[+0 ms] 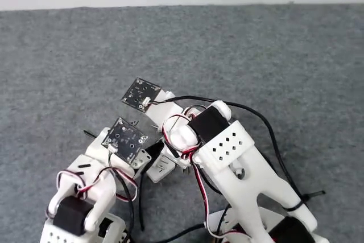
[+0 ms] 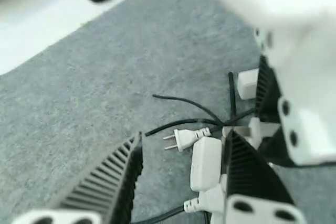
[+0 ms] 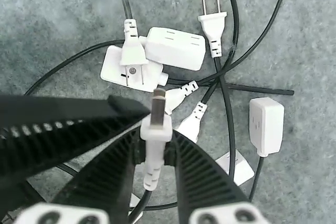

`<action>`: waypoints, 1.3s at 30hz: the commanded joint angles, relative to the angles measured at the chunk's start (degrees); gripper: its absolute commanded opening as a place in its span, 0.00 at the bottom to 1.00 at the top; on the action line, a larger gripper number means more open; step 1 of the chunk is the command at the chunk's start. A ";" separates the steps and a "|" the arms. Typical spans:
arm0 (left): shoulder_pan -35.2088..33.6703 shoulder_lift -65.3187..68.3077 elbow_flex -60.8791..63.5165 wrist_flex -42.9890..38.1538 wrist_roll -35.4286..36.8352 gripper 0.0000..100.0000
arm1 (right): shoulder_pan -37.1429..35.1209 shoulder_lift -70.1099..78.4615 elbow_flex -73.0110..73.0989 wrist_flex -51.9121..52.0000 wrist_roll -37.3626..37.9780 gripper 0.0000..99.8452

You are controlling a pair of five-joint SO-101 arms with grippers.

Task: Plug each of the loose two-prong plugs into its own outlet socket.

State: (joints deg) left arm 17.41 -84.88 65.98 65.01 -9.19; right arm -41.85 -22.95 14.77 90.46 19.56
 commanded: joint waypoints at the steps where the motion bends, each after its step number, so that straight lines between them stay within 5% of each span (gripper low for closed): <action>1: 0.88 -5.01 -3.56 1.49 0.53 0.25 | -0.22 -4.18 -2.64 0.66 -0.70 0.01; 8: 1.14 -12.57 2.24 -0.62 0.26 0.25 | -1.63 -8.92 -1.49 0.75 -1.05 0.01; 39: 4.22 -8.88 2.86 -1.85 -0.62 0.25 | -6.02 -13.85 4.48 1.01 -4.13 0.01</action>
State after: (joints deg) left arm 21.27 -94.90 70.46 63.78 -9.36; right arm -44.48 -34.64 19.69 91.87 15.87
